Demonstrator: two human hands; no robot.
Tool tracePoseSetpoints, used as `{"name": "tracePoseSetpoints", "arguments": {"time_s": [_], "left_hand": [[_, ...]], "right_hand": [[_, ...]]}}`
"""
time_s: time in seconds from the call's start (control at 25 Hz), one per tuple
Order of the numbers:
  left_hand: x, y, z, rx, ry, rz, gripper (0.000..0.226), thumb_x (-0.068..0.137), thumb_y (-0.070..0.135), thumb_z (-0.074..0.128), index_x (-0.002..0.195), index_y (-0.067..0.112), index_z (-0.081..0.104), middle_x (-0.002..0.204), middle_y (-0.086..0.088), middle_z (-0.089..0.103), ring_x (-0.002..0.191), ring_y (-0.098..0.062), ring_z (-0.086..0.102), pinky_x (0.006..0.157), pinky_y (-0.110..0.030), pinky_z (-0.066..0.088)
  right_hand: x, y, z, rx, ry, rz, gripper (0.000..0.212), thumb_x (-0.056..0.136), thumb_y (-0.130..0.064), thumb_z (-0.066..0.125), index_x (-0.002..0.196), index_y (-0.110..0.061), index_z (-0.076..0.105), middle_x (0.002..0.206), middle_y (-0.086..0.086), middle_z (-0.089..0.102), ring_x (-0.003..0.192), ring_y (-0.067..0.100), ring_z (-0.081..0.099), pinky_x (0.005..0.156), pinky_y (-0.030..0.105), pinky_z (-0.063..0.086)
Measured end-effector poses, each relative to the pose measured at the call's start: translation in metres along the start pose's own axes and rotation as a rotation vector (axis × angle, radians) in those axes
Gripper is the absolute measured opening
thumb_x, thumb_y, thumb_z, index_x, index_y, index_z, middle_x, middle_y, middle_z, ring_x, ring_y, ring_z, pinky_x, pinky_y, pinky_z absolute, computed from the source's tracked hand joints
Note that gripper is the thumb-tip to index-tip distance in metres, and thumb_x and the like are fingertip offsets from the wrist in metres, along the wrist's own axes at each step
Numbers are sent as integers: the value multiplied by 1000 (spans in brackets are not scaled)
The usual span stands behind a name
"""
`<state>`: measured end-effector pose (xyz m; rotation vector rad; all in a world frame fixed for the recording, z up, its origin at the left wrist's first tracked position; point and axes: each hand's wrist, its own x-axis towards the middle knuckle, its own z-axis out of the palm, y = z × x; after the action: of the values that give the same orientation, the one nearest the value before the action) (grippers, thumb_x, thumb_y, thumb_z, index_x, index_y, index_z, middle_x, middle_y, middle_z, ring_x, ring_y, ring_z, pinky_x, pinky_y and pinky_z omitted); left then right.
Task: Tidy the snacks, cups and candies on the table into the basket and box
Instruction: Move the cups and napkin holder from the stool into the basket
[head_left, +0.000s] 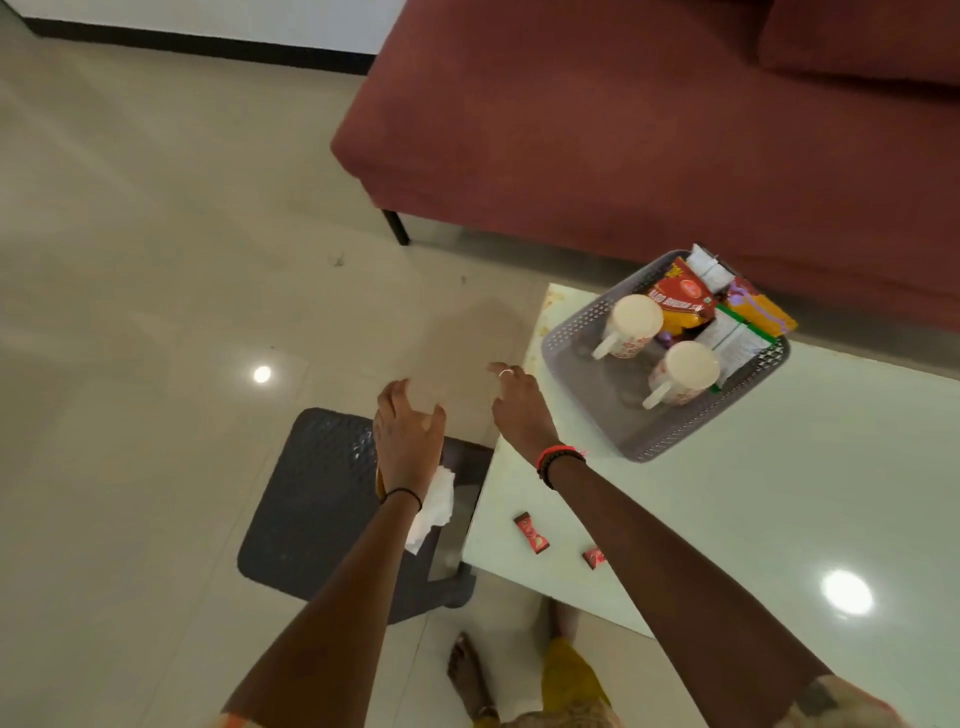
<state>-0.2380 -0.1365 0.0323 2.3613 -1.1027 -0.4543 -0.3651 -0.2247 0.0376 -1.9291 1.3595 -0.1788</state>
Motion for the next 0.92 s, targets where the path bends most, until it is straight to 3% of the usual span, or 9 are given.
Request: {"name": "tracePoseSetpoints", "arguments": {"time_s": [0.12,0.32,0.48,0.72,0.92], "left_hand": [[-14,-49,-9,107,-122,-142,71,82,48,61,136,10,34,138,-13,41,127,-30,44,107,-47,40],[-18,-92,-4,242,-285,-164,80,71,48,73,131,8,36,130,-12,47,121,-28,50,101,-42,45],[-15,-110,5,235,-266,-167,68,76,38,72,127,7,39,128,-13,49,119,-29,50,101,-41,45],[-14,-122,-2,167,-246,-171,57,77,29,72,122,9,44,121,-10,51,111,-26,53,96,-39,49],[4,-119,-28,244,-197,-17,48,82,23,67,125,15,47,123,-9,51,111,-25,51,97,-39,44]], "right_hand": [[-2,-27,36,-107,-178,-185,71,79,19,34,142,-12,41,140,13,47,125,32,43,103,38,43],[5,-47,82,-296,-357,-342,81,80,21,40,147,-24,31,145,16,34,127,36,38,98,42,47],[12,-49,104,-390,-348,-387,74,86,13,46,147,-28,32,139,16,38,123,35,42,97,42,48],[15,-57,111,-411,-281,-369,61,85,10,48,138,-18,45,138,15,41,121,34,46,97,42,48],[16,-62,90,-351,-219,-350,44,84,3,53,125,-13,52,130,12,48,113,32,50,91,42,50]]}}
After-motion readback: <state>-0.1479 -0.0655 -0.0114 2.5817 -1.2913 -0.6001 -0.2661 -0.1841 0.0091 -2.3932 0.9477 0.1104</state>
